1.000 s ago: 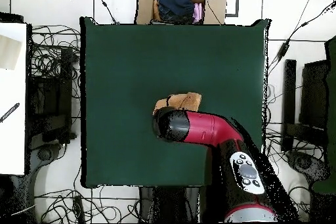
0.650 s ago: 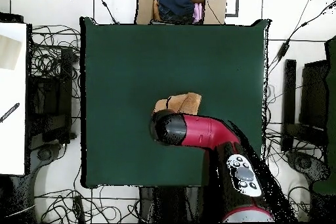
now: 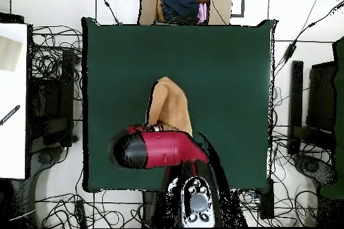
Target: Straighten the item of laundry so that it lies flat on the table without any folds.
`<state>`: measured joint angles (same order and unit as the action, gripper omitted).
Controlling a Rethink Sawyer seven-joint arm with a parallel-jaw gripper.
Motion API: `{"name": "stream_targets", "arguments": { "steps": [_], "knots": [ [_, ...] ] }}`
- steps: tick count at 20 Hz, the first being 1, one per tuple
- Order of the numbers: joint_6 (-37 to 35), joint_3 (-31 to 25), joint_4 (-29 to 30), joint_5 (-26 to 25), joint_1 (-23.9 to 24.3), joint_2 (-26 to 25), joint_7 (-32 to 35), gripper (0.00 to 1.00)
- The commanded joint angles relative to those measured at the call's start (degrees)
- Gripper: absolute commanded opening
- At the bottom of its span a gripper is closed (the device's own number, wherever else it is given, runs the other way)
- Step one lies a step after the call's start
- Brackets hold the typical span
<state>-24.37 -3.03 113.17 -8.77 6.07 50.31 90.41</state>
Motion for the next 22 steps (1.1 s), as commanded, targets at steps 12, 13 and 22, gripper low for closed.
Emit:
{"name": "stream_targets", "arguments": {
  "steps": [12,13,22],
  "knots": [
    [-1.14,5.46,5.25,5.53,-3.90,0.88,13.09,0.00],
    [-1.72,4.90,5.09,5.93,-2.91,0.70,12.32,0.00],
    [-0.08,3.68,8.46,5.96,-2.47,3.78,12.02,0.00]
  ]
}}
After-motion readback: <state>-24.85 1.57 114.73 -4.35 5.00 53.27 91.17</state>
